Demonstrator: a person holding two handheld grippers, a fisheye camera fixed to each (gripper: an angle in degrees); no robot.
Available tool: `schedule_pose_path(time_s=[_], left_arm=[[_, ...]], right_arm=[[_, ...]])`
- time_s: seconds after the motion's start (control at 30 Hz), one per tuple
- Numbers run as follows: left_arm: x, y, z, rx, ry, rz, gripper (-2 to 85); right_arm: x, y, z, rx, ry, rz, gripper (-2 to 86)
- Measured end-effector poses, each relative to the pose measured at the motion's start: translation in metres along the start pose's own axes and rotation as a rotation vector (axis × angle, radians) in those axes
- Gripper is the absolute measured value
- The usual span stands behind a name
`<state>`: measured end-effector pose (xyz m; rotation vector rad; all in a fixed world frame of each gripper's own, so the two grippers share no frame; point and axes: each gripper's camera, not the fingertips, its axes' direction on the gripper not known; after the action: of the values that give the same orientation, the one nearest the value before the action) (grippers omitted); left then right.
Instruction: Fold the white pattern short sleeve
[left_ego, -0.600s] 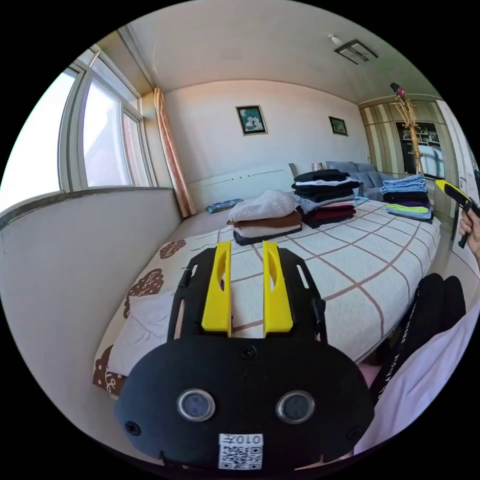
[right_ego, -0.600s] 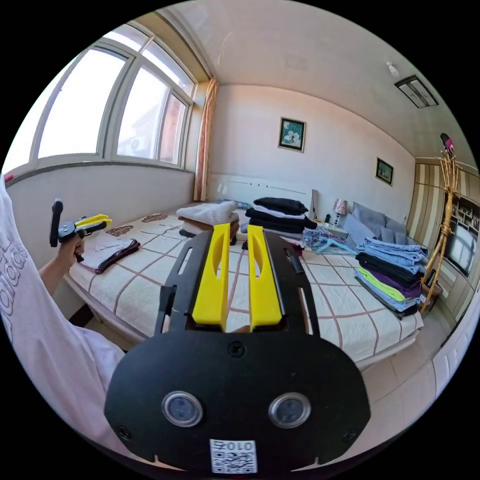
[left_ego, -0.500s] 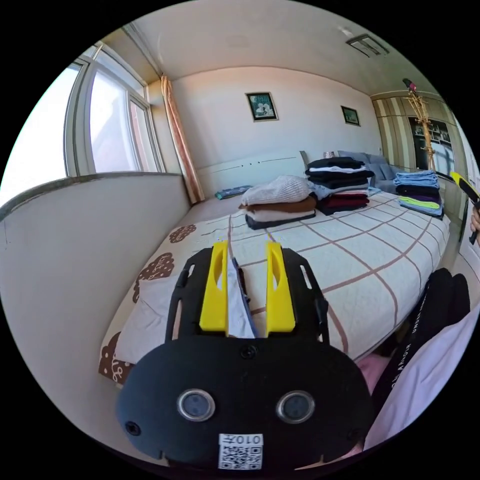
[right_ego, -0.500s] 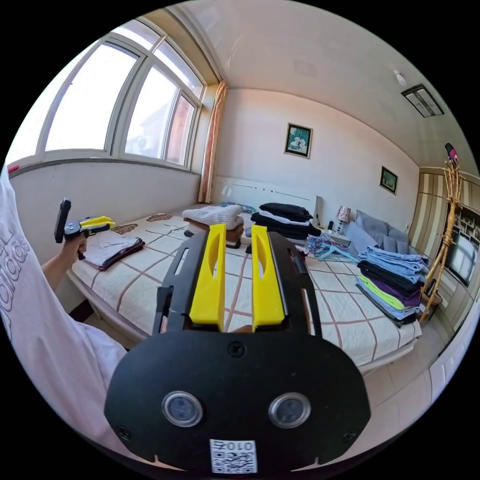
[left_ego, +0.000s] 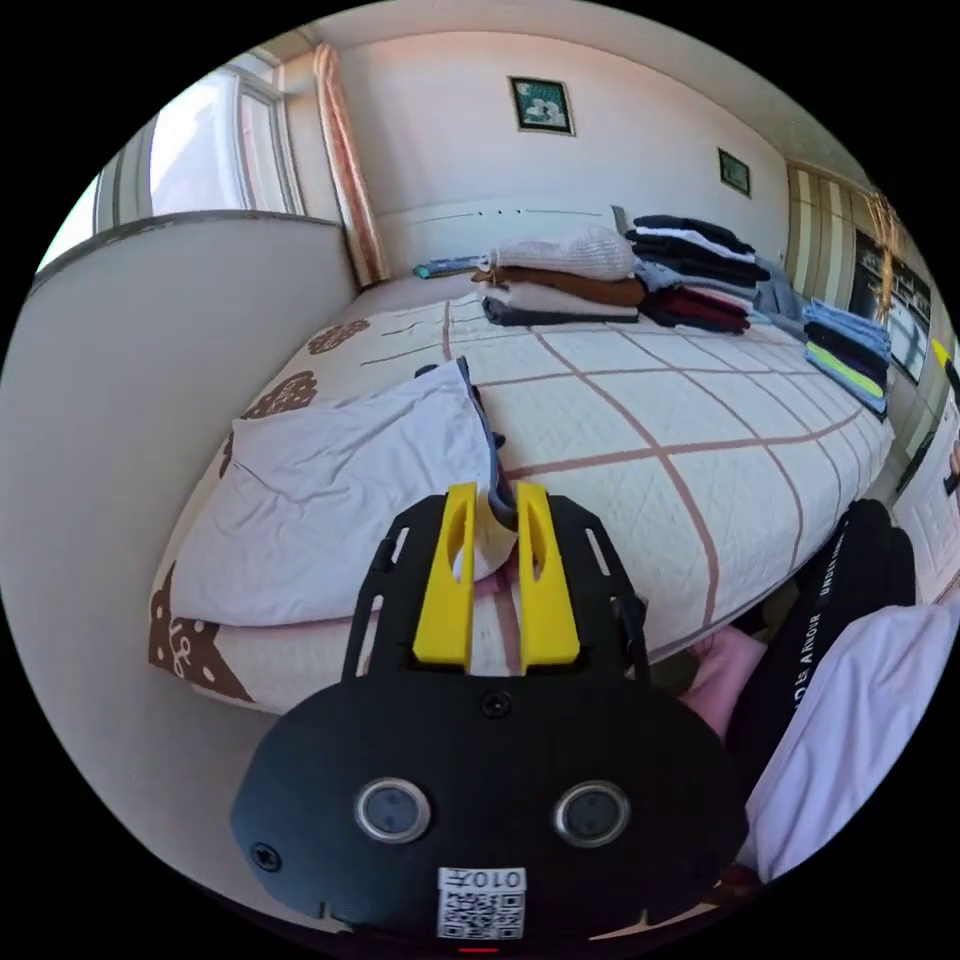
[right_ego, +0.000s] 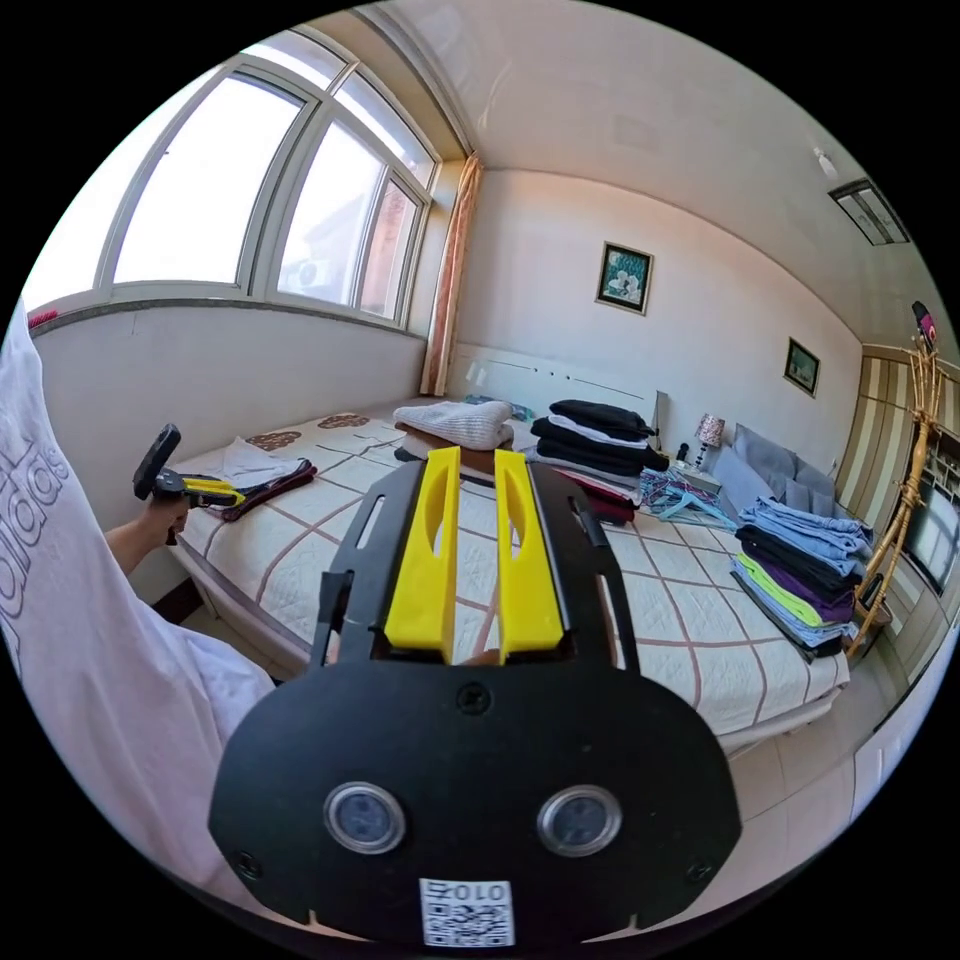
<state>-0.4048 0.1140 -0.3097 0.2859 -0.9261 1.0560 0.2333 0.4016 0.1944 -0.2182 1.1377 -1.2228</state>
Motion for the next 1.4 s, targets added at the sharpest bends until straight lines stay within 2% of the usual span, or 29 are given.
schedule_pose_path(time_s=[0.17,0.3,0.53,0.63,0.77,0.83,0.93,0.97,1.03,1.1,1.13,1.2,1.27,1.33,1.4], left_arm=[[-0.046,-0.001,0.012,-0.018,0.074,-0.135,2.0],[-0.046,-0.013,0.025,-0.028,0.122,-0.077,1.7],[-0.043,-0.037,0.039,-0.072,-0.013,-0.039,1.2],[-0.065,-0.046,0.04,-0.055,0.069,-0.138,0.6],[-0.109,-0.068,0.037,0.064,0.261,-0.412,0.3],[-0.106,-0.098,0.028,0.127,0.256,-0.429,0.3],[-0.057,-0.169,0.011,0.204,0.228,-0.284,0.6],[-0.028,-0.195,0.006,0.237,0.271,-0.206,0.9],[0.024,-0.224,0.0,0.302,0.416,-0.089,1.7],[0.109,-0.245,-0.003,0.381,0.662,0.121,4.1],[0.132,-0.249,-0.001,0.377,0.724,0.182,4.9],[0.207,-0.258,0.027,0.189,0.873,0.342,8.3],[0.228,-0.251,0.047,0.105,0.92,0.38,9.7],[0.222,-0.243,0.058,0.094,0.904,0.367,10.5],[0.192,-0.238,0.07,0.077,0.804,0.293,11.5]], right_arm=[[0.005,0.015,0.005,-0.019,-0.03,0.047,6.7],[0.008,0.024,0.013,-0.043,-0.031,0.045,6.4],[0.023,0.037,0.026,-0.086,-0.023,0.08,5.8],[0.033,0.042,0.029,-0.091,-0.027,0.098,5.5],[0.046,0.045,0.032,-0.1,-0.027,0.119,5.3],[0.053,0.043,0.034,-0.101,-0.026,0.125,5.2],[0.059,0.04,0.039,-0.104,-0.035,0.129,5.2],[0.06,0.039,0.04,-0.106,-0.036,0.128,5.2],[0.064,0.035,0.046,-0.121,-0.041,0.119,5.1],[0.069,0.031,0.05,-0.138,-0.038,0.115,5.1],[0.073,0.029,0.052,-0.149,-0.034,0.113,5.1],[0.082,0.026,0.054,-0.17,-0.028,0.116,5.2],[0.093,0.024,0.053,-0.189,-0.024,0.123,5.2],[0.11,0.028,0.053,-0.213,-0.016,0.134,5.4],[0.125,0.034,0.055,-0.225,-0.021,0.157,5.5]])
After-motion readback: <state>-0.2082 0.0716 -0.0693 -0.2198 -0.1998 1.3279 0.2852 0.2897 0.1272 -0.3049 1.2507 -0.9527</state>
